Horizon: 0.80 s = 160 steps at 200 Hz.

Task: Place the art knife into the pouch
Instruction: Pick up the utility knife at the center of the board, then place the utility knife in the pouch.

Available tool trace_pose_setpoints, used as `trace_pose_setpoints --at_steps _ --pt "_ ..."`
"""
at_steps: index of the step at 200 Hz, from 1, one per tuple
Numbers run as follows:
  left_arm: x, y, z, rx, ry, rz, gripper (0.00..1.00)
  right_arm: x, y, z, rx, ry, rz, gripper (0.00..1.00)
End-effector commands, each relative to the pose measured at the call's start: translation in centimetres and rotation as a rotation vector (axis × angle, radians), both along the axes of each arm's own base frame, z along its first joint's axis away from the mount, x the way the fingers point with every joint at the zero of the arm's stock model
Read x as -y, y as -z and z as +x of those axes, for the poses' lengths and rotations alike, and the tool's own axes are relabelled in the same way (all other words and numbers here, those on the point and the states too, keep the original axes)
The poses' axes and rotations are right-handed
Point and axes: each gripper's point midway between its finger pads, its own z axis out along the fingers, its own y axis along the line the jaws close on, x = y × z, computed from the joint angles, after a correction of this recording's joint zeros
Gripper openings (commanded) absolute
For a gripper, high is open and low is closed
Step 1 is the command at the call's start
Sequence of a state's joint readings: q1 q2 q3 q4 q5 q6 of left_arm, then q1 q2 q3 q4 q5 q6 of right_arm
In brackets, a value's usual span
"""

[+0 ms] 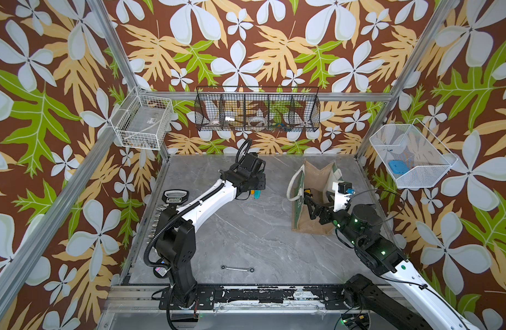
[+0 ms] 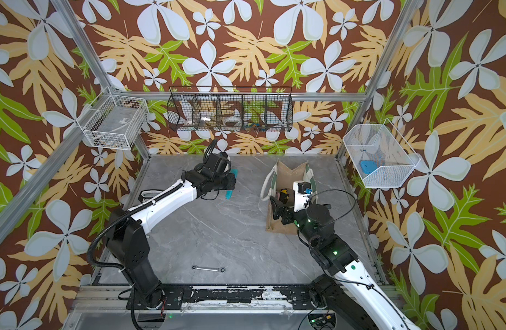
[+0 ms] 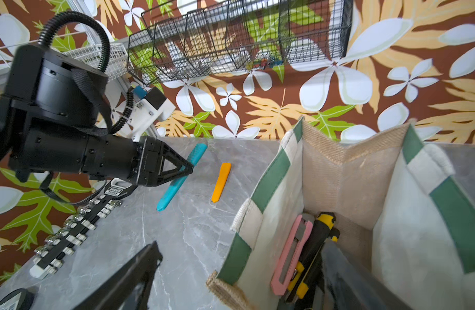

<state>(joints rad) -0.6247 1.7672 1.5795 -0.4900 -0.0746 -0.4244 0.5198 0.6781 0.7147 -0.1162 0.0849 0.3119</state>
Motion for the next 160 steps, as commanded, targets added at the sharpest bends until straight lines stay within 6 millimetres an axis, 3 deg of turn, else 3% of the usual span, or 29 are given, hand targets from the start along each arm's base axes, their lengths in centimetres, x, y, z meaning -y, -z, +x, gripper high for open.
trace_pose_setpoints --at_steps 1,42,83,111,160 --pt "2.0 -2.4 -1.2 0.022 0.052 -0.030 0.17 1.9 -1.3 0.3 0.053 0.097 -0.032 0.94" --pt "7.4 -6.8 -3.1 0.072 0.185 -0.112 0.17 4.3 -1.8 0.1 0.075 0.213 -0.056 0.95" --pt "12.7 -9.7 -4.7 0.119 0.313 -0.153 0.17 6.3 -1.6 -0.5 0.076 0.314 -0.037 0.94" --pt "15.9 -9.7 -5.6 0.107 0.395 -0.198 0.17 7.4 -1.6 -1.0 0.086 0.361 -0.015 0.94" --pt "20.3 -7.2 -6.6 0.040 0.496 -0.264 0.17 8.4 -0.8 -1.2 0.063 0.412 -0.016 0.94"
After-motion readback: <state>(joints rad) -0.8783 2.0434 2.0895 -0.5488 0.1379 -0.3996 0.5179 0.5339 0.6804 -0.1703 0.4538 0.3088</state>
